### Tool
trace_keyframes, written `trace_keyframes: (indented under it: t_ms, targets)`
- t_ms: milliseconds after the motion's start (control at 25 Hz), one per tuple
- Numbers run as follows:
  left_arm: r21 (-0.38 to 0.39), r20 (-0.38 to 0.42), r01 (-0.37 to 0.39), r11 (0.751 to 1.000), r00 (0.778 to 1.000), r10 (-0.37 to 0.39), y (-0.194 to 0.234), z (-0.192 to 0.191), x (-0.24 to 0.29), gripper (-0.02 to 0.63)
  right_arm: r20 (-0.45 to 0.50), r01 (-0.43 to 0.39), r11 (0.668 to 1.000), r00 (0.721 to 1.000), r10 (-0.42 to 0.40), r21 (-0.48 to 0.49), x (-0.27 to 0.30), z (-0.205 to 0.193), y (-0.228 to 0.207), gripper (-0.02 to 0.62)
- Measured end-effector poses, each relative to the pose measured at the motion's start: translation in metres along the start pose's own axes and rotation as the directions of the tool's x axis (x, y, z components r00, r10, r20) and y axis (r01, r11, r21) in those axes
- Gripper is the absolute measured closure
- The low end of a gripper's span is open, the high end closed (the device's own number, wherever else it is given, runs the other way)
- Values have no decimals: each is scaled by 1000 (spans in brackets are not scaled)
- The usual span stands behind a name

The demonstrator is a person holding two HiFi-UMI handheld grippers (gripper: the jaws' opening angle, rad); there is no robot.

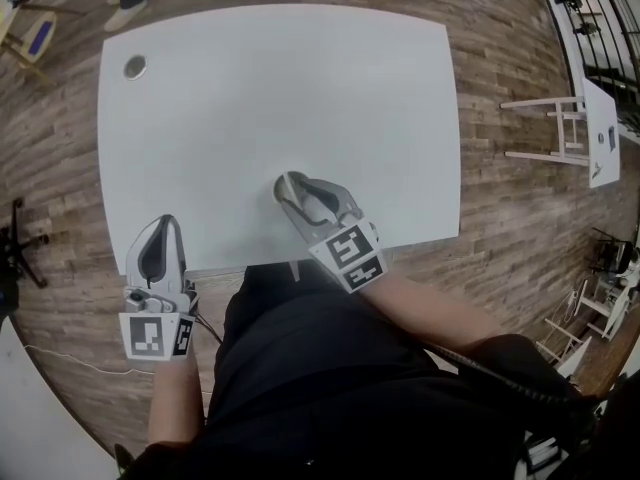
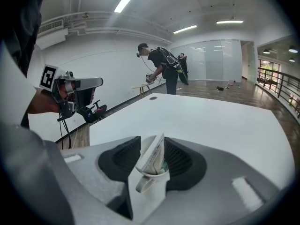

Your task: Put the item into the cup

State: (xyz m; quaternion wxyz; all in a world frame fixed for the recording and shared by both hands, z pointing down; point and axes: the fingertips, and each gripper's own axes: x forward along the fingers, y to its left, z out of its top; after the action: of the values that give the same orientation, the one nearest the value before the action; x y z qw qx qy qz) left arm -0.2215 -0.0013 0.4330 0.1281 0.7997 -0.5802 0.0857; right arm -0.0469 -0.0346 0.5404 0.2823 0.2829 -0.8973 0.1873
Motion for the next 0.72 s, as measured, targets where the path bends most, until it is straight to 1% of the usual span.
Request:
trace_keyframes:
  t_ms: [120,280,480,640,720]
  targets:
    - [17,2,19,1000,1000,-19,-1,3,3,606,18,16,1000,1000,-16,12,0,2,-2,436]
    - [19,11,30,999,999,-30,-1,7,6,606,41,41,999,998,-42,14,-4,7,-6,436]
    - [33,15,72,997,997,-72,-8,13,14,606,64,84,996,994,-86,32,-10,12,-17,436]
    - [30,12,76,997,997,-76,-5,14,20,606,79,121,990,989,-127,71,-13,12,-26,437]
    - [32,12,78,996,997,-79,-4,16,23,606,86,139,986,985,-147,89,-16,11,-31,451]
